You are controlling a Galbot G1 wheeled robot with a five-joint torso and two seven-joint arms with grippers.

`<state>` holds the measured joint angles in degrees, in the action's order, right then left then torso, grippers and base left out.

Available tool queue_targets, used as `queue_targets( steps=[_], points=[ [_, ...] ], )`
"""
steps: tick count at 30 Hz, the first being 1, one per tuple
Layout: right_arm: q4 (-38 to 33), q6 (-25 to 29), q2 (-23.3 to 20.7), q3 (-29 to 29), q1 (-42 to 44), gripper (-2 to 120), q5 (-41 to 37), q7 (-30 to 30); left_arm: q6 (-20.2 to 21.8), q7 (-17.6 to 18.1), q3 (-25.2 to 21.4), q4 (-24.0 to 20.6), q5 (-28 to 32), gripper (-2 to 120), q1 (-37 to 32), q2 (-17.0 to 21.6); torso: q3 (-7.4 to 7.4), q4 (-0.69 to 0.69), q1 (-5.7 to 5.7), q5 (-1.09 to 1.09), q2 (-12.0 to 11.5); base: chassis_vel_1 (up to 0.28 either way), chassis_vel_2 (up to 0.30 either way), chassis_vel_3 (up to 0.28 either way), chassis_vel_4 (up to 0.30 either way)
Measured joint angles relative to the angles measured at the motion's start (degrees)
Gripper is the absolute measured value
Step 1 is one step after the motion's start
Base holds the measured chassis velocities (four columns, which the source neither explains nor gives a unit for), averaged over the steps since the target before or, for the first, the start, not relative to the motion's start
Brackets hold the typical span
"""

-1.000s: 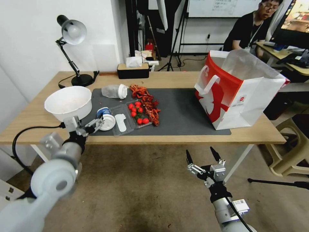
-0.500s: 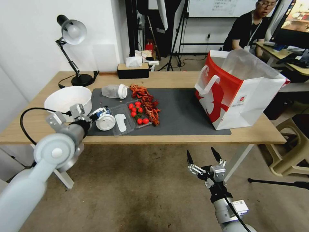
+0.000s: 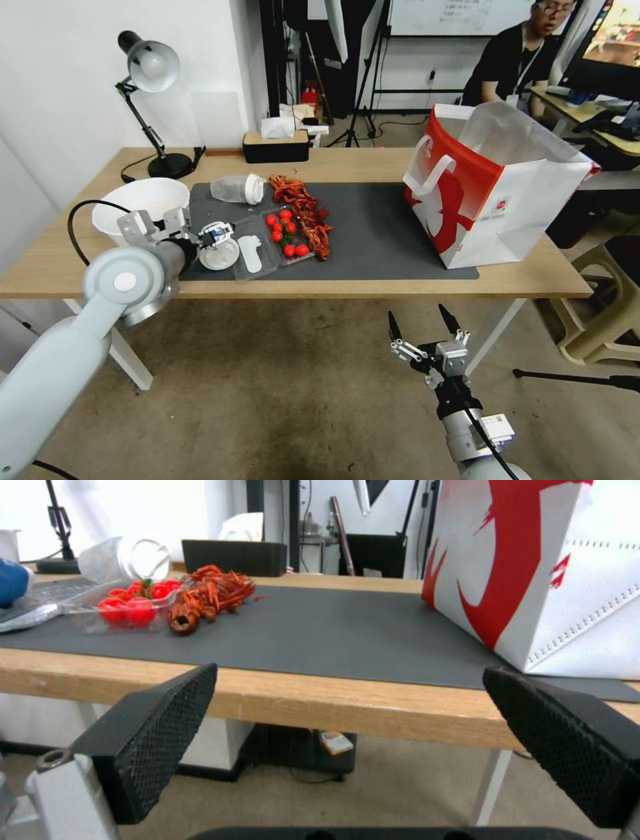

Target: Pick up the trash from the table and place it into the takeout bag.

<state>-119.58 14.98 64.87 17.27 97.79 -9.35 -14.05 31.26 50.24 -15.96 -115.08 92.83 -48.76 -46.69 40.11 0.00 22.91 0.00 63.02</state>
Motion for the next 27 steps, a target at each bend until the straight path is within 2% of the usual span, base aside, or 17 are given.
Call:
queue_targets(
  steps=[9, 21, 27],
  points=[
    [0.0, 0.0, 0.0, 0.0, 0.0, 100, 0.1, 0.0, 0.4, 0.5, 0.5, 0.6, 0.0, 100, 0.6, -0.1, 0.00, -0.01, 0.01, 0.00, 0.0, 0.000, 0.000, 0.000, 0.000],
    [0.4, 0.0, 0.0, 0.1, -0.5, 100, 0.1, -0.3, 0.3, 3.7, 3.5, 3.8, -0.3, 100, 3.1, -1.3, 0.00, 0.00, 0.00, 0.00, 0.0, 0.000, 0.000, 0.000, 0.000],
    [0.6, 0.0, -0.3, 0.1, -0.9, 100, -0.2, -0.7, 0.5, 5.6, 4.7, 4.1, -0.2, 82, 3.3, -1.3, 0.00, 0.00, 0.00, 0.00, 0.0, 0.000, 0.000, 0.000, 0.000]
  ],
)
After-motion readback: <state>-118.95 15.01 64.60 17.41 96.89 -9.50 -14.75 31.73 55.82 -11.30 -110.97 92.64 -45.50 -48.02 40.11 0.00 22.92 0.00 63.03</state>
